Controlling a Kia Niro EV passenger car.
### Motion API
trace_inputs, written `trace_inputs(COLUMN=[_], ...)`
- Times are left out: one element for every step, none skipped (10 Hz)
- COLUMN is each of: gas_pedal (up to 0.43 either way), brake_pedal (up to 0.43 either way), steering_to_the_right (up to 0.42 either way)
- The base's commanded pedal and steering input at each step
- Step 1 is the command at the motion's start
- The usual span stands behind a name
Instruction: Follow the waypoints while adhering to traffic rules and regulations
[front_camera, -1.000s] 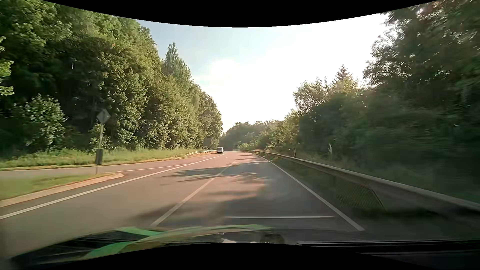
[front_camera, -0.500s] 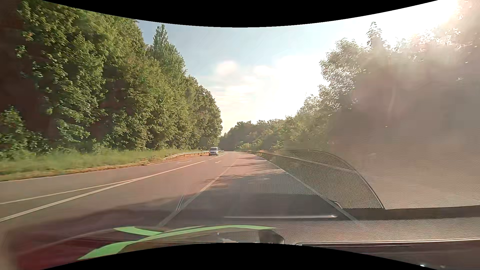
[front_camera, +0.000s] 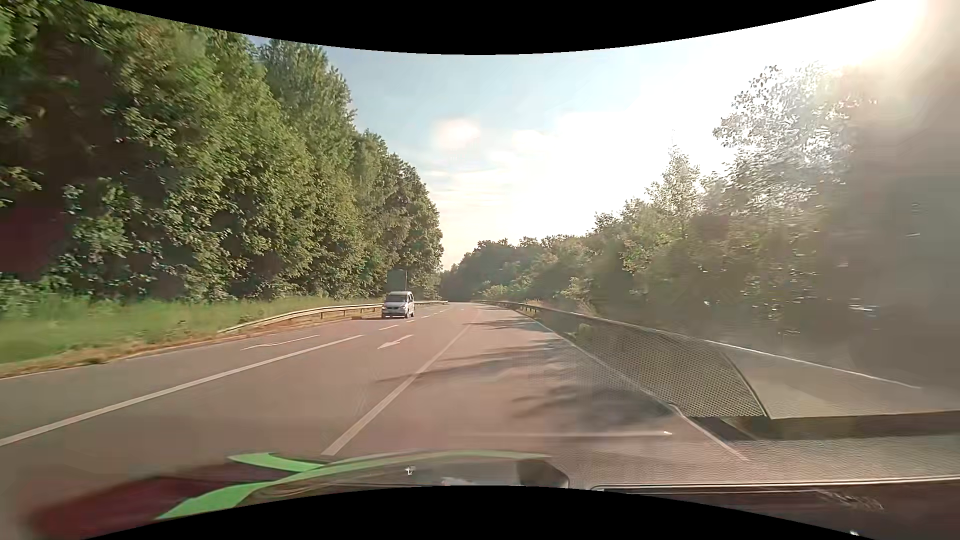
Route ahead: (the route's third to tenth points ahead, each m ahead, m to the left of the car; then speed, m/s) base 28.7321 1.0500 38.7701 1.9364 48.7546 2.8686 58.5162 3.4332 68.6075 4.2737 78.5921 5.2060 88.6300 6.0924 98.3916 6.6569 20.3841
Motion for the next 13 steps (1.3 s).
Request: trace_inputs(gas_pedal=[0.220, 0.220, 0.220, 0.220, 0.228, 0.228, 0.228, 0.228, 0.228, 0.228, 0.228, 0.228, 0.228], brake_pedal=[0.000, 0.000, 0.000, 0.000, 0.000, 0.000, 0.000, 0.000, 0.000, 0.000, 0.000, 0.000, 0.000], steering_to_the_right=[-0.007, -0.007, -0.007, -0.007, -0.007, -0.007, -0.007, -0.007, -0.006, -0.006, -0.005, -0.005, -0.005])
